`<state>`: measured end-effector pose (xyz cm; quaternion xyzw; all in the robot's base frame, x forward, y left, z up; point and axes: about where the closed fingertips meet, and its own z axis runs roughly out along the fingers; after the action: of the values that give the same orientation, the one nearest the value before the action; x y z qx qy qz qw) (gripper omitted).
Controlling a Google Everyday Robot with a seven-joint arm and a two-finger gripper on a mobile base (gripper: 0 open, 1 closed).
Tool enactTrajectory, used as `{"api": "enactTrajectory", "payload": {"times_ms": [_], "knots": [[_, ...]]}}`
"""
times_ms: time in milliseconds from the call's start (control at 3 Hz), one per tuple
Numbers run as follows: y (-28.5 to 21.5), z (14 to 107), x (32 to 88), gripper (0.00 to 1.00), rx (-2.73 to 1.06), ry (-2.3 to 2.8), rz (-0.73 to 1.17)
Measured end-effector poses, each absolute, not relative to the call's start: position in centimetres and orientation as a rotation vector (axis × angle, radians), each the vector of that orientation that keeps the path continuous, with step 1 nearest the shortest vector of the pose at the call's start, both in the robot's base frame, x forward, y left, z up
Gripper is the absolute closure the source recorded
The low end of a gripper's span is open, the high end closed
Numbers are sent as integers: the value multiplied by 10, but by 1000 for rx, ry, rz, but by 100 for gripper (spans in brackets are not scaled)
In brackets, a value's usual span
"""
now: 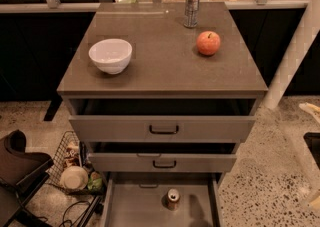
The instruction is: Pick orange can from bottom drawer and place on counter
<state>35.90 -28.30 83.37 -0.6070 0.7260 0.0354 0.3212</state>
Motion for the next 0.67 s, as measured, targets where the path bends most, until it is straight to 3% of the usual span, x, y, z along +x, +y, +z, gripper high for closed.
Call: {"api": "enactTrajectory", "payload": {"times_ms": [667], "knots": [[-296,733,374,0,-1418,1939,225]]}}
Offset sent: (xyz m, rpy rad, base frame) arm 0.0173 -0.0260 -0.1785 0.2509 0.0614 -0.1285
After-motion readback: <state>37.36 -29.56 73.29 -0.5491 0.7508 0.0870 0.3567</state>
